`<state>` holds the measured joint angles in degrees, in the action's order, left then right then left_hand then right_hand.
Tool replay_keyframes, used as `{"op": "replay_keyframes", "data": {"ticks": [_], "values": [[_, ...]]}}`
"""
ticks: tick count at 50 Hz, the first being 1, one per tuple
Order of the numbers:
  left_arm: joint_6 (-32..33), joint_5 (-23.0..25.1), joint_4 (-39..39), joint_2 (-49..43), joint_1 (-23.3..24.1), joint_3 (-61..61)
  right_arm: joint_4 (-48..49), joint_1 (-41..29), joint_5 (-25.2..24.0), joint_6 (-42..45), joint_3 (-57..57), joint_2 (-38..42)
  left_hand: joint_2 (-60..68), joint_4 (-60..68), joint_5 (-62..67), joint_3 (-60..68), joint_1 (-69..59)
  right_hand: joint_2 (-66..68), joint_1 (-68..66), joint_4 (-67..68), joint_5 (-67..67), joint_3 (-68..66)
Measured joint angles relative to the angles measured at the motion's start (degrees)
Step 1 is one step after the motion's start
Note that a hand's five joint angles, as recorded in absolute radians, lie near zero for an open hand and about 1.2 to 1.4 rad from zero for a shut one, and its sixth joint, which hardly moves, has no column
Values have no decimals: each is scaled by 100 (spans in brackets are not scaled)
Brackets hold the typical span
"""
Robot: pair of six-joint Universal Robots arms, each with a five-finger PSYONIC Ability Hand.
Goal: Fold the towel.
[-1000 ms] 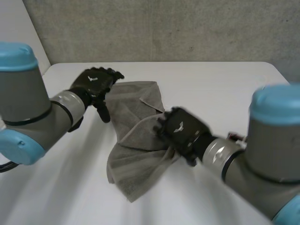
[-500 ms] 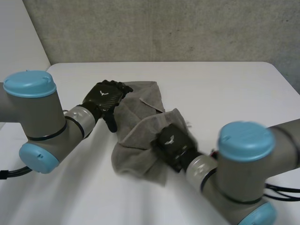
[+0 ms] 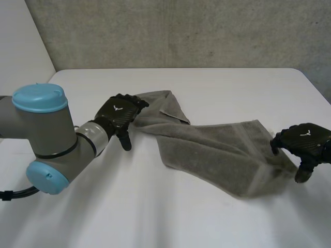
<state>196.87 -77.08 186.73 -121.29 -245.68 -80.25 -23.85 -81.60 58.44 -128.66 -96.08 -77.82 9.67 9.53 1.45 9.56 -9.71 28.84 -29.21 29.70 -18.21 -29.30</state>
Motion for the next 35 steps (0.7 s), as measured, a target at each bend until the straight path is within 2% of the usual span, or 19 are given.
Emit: {"op": "replay_keyframes", "data": {"ticks": [3,8,15,20,23,27,30,35], "values": [[0,-3,16,-8,27,-27,88,-62,99,-279,110,6,0,0,0,0,0,-766,859,-908,944,808],[0,-11,86,-6,47,-62,425,-367,176,-998,186,-135,8,14,0,13,-2,-766,1025,-954,1123,808],[-15,-28,454,-104,57,-47,1051,-1400,388,-2209,238,-504,86,99,4,99,-85,-766,1035,-954,1124,808],[-18,-30,653,-336,67,147,1406,-2007,791,-2592,448,-289,273,282,58,282,-277,-766,1035,-954,1124,808],[-18,-28,631,-596,75,453,1619,-2476,1262,-2771,948,236,435,448,269,445,-440,-766,1033,-954,1110,808],[-19,-27,425,-915,81,866,1621,-2830,1580,-2980,1746,961,573,583,404,585,-571,-766,1011,-954,959,808],[-22,-26,207,-1143,81,1160,1475,-2970,1624,-3254,2484,1555,646,658,478,660,-647,-755,947,-927,803,794],[-27,-21,-80,-1475,92,1511,946,-3078,1406,-3979,4157,2796,1006,1015,824,1016,-1002,-752,673,-768,473,788]]}}
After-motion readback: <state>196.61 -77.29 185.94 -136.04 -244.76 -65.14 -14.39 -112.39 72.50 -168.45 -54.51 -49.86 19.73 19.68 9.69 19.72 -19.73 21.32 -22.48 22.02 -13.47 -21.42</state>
